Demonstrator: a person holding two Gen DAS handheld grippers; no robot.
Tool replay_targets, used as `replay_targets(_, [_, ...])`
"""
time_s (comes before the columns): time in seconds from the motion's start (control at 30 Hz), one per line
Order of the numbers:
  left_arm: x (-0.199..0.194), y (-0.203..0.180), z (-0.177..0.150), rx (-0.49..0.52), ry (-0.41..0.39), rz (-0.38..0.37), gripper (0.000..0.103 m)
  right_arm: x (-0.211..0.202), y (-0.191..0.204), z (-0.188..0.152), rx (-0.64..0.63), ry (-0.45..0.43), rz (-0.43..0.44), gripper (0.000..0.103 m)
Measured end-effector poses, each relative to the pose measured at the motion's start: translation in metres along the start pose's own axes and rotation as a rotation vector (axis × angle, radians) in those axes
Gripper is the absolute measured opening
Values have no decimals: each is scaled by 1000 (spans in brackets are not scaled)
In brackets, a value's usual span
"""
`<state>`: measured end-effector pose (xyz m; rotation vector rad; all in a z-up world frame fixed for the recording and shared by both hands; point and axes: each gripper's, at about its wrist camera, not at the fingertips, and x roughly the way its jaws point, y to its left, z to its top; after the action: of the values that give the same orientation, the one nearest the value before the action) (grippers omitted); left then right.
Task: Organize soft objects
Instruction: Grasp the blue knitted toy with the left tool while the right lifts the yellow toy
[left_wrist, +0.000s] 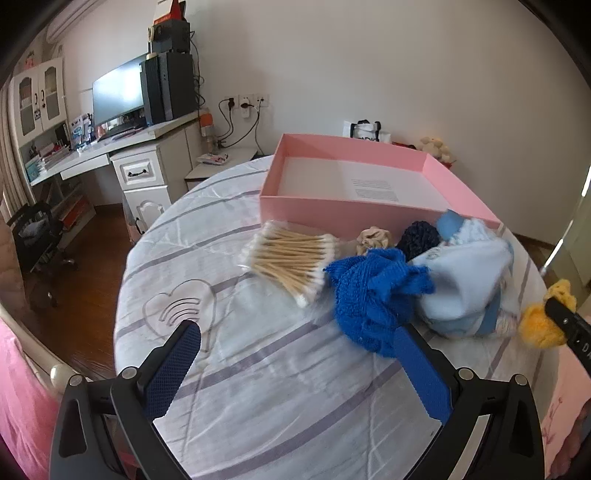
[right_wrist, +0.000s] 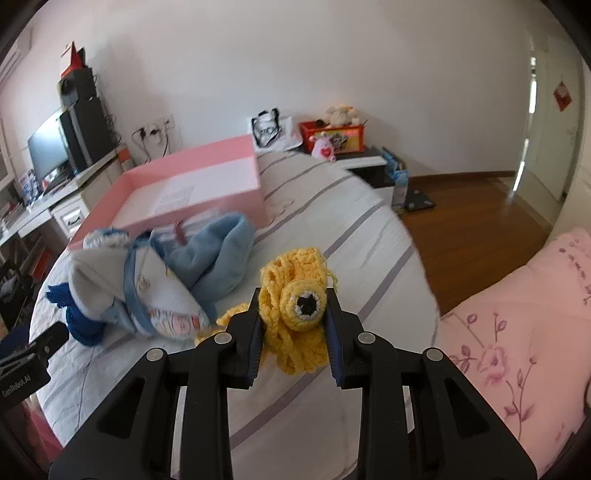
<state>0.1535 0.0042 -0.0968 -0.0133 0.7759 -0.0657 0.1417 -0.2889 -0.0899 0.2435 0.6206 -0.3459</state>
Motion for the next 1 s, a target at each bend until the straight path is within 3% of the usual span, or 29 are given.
replay_targets(0.27, [23,-14,14,-9,14,-32,100,6,-12,20,11,-56,-9,27])
replay_targets(0.43, [39,-21,19,-18,20,-55,57,21,-13,21,31,-28,11,27])
replay_targets(0.57, [45,-31,17,26,49,-97,38,28,-12,17,28,1,35,28])
replay_targets(0.77, [36,-42,16,78,23,-81,35,19,-6,14,9,-19,47,28])
replay_targets(1.0, [15,-32,12,61,2,-60,35,0,0,16,1,-57,57,28])
